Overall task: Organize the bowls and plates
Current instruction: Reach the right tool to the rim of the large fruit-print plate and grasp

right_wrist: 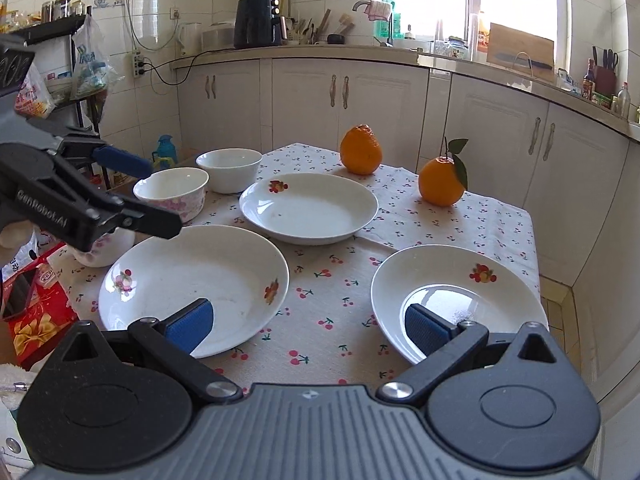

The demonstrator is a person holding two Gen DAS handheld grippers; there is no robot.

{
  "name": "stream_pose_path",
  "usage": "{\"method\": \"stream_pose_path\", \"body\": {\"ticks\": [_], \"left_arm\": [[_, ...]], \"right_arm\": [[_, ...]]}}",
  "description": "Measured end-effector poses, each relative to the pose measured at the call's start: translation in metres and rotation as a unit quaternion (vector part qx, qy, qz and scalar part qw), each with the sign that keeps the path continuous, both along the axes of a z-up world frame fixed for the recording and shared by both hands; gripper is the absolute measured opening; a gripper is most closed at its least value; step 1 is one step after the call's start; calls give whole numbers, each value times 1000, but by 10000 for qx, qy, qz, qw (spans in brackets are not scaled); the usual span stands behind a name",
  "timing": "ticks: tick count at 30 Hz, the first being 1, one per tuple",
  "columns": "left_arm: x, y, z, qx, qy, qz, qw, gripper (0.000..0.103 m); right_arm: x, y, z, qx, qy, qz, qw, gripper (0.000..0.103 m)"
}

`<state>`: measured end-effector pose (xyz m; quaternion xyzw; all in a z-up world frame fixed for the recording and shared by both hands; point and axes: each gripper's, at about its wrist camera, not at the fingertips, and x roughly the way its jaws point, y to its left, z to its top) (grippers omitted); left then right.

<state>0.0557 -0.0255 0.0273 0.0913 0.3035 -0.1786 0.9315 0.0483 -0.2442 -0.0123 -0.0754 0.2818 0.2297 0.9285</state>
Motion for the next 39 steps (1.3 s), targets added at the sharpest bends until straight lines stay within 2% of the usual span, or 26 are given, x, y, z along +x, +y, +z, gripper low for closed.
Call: {"method": "stream_pose_path", "body": {"ticks": [6, 12, 21, 30, 39], "left_arm": [[-22, 12, -26, 84, 463, 49, 9989, 101], [-38, 19, -43, 154, 717, -51, 9973, 101], [-34, 16, -61, 239, 1063, -217, 9938, 101], [-26, 12, -75, 279, 1132, -116, 9931, 101], [-27, 7, -78, 254, 985, -138, 9947, 101]], "right_arm": [[0, 10, -5, -25, 160, 159, 9997, 103], [4, 18, -11, -24, 325, 243, 9992, 103], [13, 23, -11, 44, 520, 565, 9970, 103], [31, 30, -15, 115, 812, 793, 9935, 103], [54, 38, -30, 220, 1382, 996, 9851, 103]]}}
